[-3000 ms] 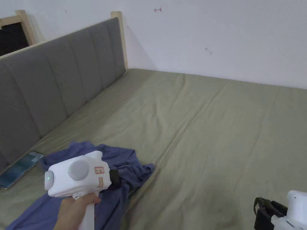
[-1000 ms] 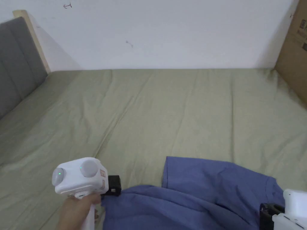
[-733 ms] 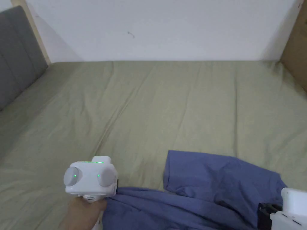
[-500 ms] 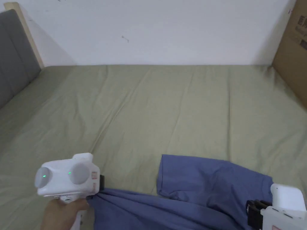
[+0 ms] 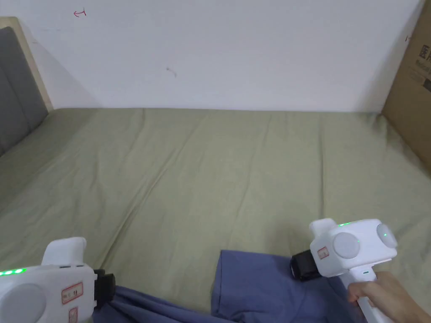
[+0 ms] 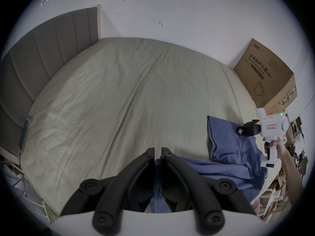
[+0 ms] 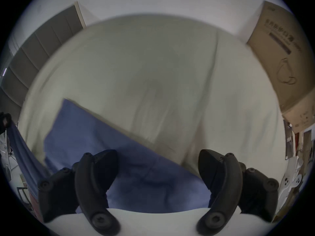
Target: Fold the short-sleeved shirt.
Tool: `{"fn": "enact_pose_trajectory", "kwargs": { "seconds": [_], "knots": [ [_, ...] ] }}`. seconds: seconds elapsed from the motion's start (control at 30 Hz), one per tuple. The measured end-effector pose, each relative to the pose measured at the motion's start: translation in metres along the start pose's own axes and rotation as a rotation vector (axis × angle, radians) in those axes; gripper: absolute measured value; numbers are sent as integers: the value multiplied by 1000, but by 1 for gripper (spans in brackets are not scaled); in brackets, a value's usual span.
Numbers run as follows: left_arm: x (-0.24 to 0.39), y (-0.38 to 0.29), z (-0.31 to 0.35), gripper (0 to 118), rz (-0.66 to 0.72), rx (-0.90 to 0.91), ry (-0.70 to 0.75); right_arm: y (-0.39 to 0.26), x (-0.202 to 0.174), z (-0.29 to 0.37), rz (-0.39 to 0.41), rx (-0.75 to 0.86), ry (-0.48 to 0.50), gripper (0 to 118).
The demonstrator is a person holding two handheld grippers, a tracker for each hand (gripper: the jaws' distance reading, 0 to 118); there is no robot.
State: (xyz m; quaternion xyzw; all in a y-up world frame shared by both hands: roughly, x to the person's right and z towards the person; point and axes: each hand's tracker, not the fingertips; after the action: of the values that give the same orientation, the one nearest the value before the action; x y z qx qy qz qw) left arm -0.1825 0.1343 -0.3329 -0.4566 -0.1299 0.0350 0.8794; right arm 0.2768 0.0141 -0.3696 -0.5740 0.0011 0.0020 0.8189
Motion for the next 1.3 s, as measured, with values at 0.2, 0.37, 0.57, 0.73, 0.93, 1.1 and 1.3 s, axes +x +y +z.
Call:
{"fn": "enact_pose_trajectory", "kwargs": {
  "seconds": [0.2, 0.37, 0.57, 0.73, 0.93, 1.1, 1.3],
  "knots": [
    [0, 3, -4, 5, -11, -15, 6, 0, 11, 20, 46, 90, 9, 2],
    [2, 7, 12, 5, -1, -7, 6, -8, 15, 55, -82, 109, 59, 2],
    [0, 28, 61, 5, -58, 84, 58, -10, 49, 171, -189, 331, 7, 2],
    [-4, 59, 116, 5, -62, 195, 8, -18, 82, 284, -266, 505, -31, 2],
    [10, 104, 177, 5, -92, 330, 14, -33, 107, 387, -384, 672, 16, 2],
    [40, 145, 205, 5, -187, 412, 64, -24, 97, 425, -341, 725, -50, 2],
    [61, 201, 211, 5, -221, 454, 126, 11, 103, 450, -430, 802, -5, 2]
  ]
}}
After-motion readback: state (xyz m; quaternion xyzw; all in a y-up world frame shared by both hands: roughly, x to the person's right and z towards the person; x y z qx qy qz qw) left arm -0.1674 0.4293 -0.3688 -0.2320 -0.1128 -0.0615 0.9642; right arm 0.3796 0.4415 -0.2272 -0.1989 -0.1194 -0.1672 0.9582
